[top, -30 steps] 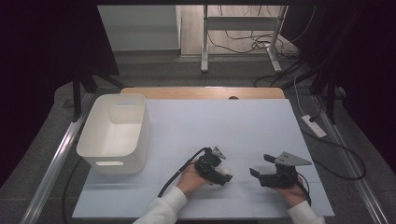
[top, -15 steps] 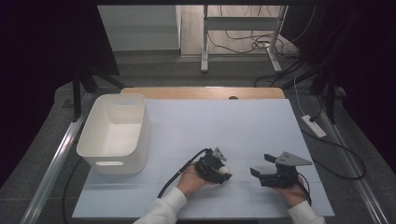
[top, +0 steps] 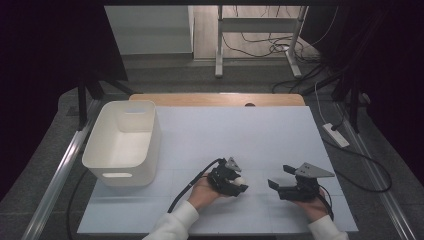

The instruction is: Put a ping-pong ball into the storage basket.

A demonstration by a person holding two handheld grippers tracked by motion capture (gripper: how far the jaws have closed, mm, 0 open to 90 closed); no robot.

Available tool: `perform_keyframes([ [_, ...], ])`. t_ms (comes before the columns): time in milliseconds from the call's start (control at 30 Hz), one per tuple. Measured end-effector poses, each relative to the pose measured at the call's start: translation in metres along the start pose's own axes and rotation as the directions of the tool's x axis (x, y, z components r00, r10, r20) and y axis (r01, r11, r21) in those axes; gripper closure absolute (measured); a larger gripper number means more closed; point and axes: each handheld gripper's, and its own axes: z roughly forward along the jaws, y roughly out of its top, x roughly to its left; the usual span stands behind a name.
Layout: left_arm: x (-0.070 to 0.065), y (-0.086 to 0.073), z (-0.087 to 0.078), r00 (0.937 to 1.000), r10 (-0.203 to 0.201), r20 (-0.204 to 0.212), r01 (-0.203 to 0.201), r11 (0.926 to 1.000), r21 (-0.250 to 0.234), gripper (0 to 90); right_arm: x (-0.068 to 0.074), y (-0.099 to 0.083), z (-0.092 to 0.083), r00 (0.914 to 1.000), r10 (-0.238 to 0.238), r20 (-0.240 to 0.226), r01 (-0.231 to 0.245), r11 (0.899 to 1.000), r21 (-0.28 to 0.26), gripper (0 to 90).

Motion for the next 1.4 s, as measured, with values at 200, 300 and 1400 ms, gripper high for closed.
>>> perform_keyframes([
  [200, -0.002, 0.000, -0.006, 1.0000, 0.006, -0.003, -0.006, 0.9998, -0.019, 50.7, 0.000, 0.000, 0.000, 1.0000, -0.001, 0.002, 0.001, 1.000, 0.001, 14.9],
  [300, -0.002, 0.000, -0.010, 0.9999, 0.009, -0.009, -0.010, 0.9995, -0.029, 50.7, 0.000, 0.000, 0.000, 1.0000, 0.000, 0.005, 0.000, 1.000, 0.002, 14.9],
  [1400, 0.001, -0.003, -0.048, 0.9990, -0.027, -0.037, 0.021, 0.9868, -0.161, 50.6, 0.000, 0.000, 0.000, 0.9999, -0.001, 0.013, 0.001, 1.000, 0.006, 15.0],
])
